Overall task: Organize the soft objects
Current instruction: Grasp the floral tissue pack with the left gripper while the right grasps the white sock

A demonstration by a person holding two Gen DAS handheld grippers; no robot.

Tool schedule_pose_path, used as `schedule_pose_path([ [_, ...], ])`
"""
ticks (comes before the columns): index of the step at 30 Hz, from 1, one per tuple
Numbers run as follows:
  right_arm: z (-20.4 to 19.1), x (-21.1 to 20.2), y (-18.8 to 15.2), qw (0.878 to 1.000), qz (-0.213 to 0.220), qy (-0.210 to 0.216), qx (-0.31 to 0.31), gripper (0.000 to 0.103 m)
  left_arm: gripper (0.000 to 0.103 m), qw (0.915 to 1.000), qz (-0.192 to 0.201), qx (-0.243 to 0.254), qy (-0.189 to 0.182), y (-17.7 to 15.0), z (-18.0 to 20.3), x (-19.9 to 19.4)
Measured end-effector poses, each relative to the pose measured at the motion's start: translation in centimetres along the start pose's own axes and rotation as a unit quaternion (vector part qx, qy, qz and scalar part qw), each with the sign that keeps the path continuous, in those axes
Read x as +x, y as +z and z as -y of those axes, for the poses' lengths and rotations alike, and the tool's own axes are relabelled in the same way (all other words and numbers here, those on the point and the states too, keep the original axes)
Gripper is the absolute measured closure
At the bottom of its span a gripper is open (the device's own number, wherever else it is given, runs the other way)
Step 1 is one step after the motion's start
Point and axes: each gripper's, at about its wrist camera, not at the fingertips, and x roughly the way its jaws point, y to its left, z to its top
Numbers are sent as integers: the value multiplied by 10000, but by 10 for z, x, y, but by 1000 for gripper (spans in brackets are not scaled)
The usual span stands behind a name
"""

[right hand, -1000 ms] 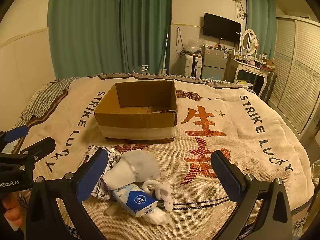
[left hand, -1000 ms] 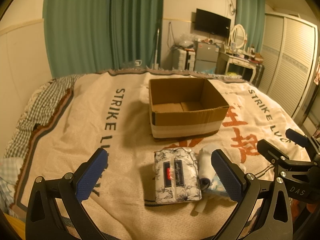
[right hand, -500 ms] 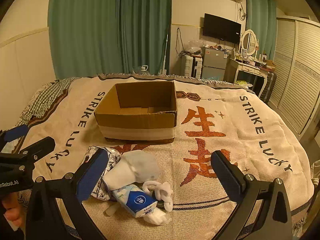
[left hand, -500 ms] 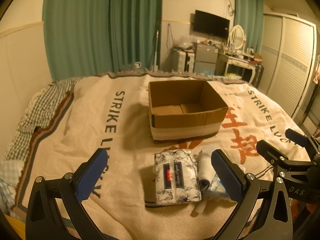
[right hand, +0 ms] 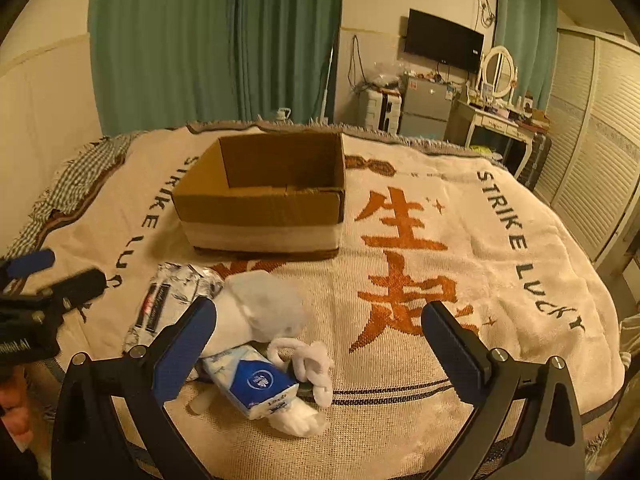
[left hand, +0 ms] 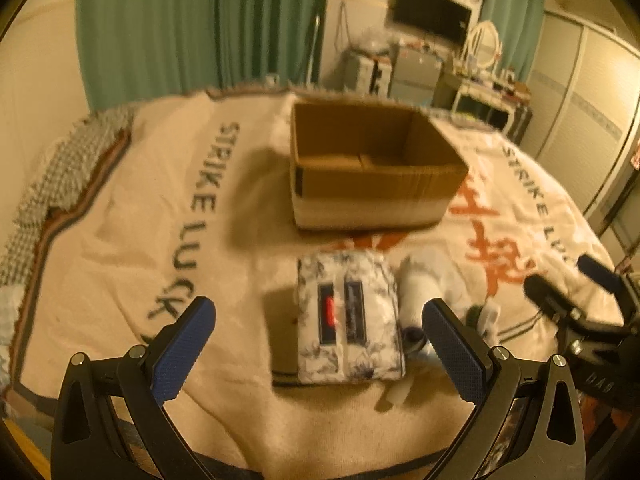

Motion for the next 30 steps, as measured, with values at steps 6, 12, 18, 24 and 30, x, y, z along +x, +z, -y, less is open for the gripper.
schedule_pose_path([
  [6,-4,13,1,9999,-113,31,3,0,0,9987,-466,215,-35,-17,6,32],
  [12,-9,35,3,9996,-275,54,28,0,1,9963,-786,332,-76,-27,5,60],
  [18,-15,61,6,9987,-474,121,116,0,1,9951,-863,282,-386,-23,6,71],
  [24,-23,91,9,9970,-722,216,175,1,1,9937,-931,315,-541,-19,8,85],
  [30,-31,125,2,9912,-1205,458,303,14,1,9908,-1110,57,-773,-19,-4,96],
])
